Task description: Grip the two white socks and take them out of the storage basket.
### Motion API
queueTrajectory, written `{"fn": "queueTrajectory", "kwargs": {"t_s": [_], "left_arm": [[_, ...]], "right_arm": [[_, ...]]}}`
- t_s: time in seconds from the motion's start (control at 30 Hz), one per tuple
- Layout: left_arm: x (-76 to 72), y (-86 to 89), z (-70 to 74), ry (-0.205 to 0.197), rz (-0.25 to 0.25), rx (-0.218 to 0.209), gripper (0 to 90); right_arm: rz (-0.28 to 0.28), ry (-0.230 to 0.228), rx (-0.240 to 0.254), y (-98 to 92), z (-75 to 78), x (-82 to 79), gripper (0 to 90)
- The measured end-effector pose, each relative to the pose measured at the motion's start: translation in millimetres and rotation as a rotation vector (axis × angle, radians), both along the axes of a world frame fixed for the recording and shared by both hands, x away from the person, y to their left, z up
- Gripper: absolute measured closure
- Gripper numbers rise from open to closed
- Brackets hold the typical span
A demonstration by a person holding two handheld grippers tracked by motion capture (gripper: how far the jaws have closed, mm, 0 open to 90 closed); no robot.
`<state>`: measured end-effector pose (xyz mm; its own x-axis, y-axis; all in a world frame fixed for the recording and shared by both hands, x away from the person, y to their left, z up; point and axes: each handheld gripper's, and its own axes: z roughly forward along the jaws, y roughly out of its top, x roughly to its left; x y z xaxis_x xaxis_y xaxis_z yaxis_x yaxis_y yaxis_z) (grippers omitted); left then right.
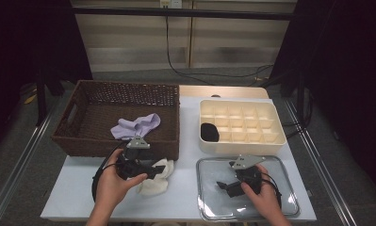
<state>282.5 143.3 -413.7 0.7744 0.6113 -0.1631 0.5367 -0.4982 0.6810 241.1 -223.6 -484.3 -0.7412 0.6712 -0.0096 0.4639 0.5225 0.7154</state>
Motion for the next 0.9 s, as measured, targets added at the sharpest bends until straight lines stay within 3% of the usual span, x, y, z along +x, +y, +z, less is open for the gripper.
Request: {"fn": "queueTrajectory", "kwargs": {"t_s": [0.13, 0.3, 0.67, 0.9], "left_arm": [[-1.8, 5.2, -1.6, 0.004, -0.002, 0.001, 28.9], [-2.6, 4.2, -5.6, 0.008, -0.040, -0.004, 24.5], [-1.5, 1.7, -13.2, 0.020, -0.090, -0.012, 22.3], [-3.8, 0.5, -14.1, 0.018, -0.096, 0.018, 33.8]], "right_arm": [[-0.001, 0.000, -0.001, 0.2, 0.2, -0.1, 12.4], [0.000, -0.001, -0.001, 0.3, 0.1, -0.5, 12.3], [-0.003, -0.001, 0.000, 0.2, 0.1, -0.5, 12.4], [0.000, -0.001, 0.001, -0.1, 0.0, -0.2, 12.4]]}}
